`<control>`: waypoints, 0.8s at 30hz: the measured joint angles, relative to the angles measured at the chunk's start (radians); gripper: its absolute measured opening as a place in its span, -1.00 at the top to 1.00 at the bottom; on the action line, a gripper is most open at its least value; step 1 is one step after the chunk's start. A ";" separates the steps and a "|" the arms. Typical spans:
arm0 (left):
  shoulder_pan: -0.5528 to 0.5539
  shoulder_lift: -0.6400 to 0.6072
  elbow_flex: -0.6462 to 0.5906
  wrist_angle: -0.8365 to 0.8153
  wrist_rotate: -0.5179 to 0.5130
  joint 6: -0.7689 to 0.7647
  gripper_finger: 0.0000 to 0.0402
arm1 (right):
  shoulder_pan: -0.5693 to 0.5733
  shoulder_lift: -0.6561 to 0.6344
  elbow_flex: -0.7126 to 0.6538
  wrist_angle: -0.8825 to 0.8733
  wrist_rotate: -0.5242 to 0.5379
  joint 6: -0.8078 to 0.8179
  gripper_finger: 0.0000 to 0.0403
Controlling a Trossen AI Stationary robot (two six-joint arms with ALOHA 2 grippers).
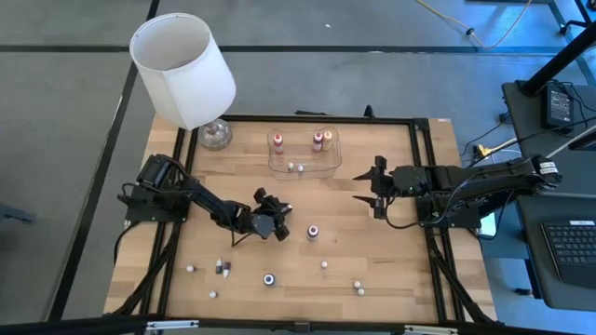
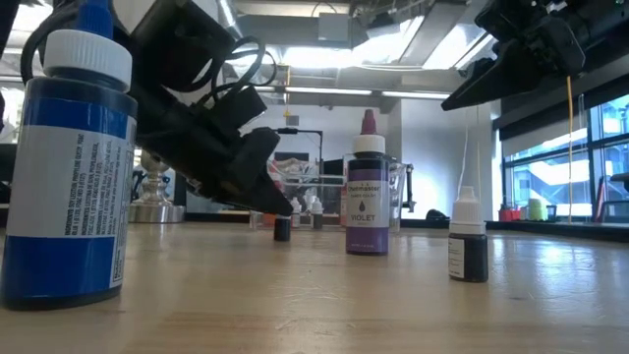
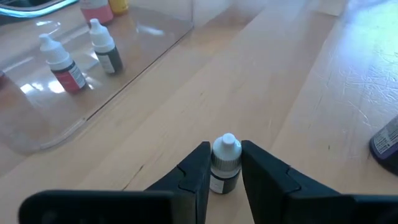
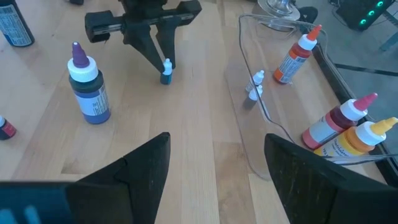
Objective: Pick & Place food coloring
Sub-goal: Put the top small blue food coloring bottle into the transparent bin
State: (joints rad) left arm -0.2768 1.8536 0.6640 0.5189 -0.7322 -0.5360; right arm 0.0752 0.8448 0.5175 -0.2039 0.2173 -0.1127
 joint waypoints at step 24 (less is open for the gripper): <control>0.022 -0.261 0.014 -0.225 0.167 0.094 -0.06 | 0.000 0.000 0.000 -0.004 0.000 0.000 -0.30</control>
State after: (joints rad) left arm -0.2547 1.5923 0.6775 0.2940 -0.5650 -0.4422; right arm 0.0751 0.8448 0.5175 -0.2075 0.2173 -0.1127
